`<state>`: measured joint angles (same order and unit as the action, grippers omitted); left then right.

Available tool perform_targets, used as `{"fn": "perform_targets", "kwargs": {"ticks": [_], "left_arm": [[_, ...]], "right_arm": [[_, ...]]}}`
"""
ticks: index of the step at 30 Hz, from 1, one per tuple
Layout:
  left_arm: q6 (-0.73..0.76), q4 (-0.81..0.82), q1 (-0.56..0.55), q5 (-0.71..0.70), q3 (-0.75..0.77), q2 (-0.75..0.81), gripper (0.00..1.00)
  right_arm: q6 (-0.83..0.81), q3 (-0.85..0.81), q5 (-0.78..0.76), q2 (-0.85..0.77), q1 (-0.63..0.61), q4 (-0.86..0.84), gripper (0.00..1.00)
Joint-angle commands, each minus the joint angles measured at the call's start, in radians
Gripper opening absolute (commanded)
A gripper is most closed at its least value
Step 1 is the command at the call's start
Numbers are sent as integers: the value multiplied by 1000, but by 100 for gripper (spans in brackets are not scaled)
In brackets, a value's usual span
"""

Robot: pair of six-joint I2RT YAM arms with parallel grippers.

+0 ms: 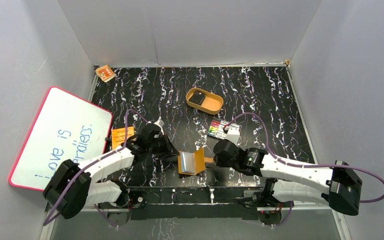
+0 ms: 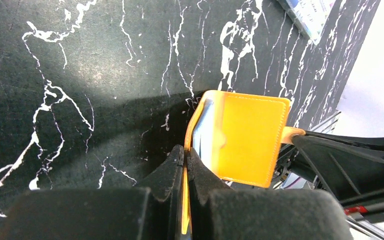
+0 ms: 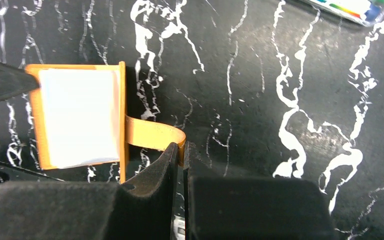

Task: Put the credit cards into the card holder
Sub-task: Open the card holder at the center of the board.

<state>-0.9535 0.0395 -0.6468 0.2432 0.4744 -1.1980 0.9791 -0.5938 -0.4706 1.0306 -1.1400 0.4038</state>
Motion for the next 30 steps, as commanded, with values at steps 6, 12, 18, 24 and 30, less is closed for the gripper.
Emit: {"fn": "perform_targets", "kwargs": {"ticks": [6, 12, 18, 24, 30], "left_arm": [[7, -170, -5, -32, 95, 69, 0], [-9, -208, -5, -54, 116, 79, 0], [-1, -360, -5, -118, 234, 88, 0], [15, -440, -4, -154, 308, 64, 0], [-6, -428, -5, -158, 292, 46, 0]], "right_arm": [[37, -1, -27, -43, -1, 86, 59], [-82, -104, -1, -104, -1, 110, 71], [-279, -228, 267, -36, -1, -90, 70], [-299, -257, 419, 69, -3, -281, 63], [-225, -234, 351, 164, -3, -330, 54]]}}
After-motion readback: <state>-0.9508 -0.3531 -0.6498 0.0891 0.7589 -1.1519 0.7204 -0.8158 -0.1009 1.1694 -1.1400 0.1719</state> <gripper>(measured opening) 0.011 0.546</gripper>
